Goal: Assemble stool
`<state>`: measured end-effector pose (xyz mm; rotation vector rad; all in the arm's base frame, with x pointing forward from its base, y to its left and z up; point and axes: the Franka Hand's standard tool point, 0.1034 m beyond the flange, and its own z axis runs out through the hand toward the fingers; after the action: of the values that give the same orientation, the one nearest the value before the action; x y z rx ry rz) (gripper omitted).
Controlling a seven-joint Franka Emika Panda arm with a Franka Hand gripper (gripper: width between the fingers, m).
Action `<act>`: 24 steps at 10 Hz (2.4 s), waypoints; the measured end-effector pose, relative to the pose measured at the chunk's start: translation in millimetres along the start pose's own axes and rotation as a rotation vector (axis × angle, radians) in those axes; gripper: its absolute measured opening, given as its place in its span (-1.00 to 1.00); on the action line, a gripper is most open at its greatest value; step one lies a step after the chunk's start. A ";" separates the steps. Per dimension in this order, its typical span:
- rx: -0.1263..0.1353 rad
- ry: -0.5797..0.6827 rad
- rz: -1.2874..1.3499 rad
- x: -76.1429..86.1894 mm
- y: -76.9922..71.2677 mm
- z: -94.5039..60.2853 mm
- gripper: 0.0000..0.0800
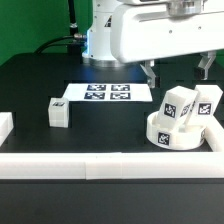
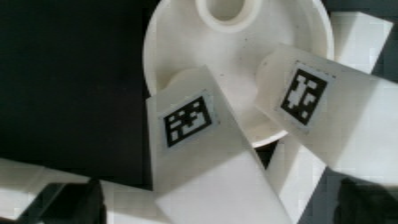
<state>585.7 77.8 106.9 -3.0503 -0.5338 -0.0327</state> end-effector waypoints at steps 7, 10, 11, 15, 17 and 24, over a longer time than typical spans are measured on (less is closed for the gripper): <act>-0.059 -0.033 -0.361 1.7 11.5 11.8 0.62; -0.066 -0.028 -0.359 2.7 14.8 17.9 0.62; -0.066 -0.028 -0.353 3.1 13.4 18.0 0.60; -0.060 -0.030 -0.336 3.3 5.3 22.8 -0.16; -0.061 -0.029 -0.297 3.2 5.8 22.8 -0.16; -0.036 0.020 0.336 3.3 -4.6 25.0 -0.16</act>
Offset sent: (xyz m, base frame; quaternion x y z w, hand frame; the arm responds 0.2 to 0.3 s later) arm 0.0084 0.0077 0.0007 -0.0367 0.0022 -0.2230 0.9741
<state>587.6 84.5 82.2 -3.1252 -0.0152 -0.0614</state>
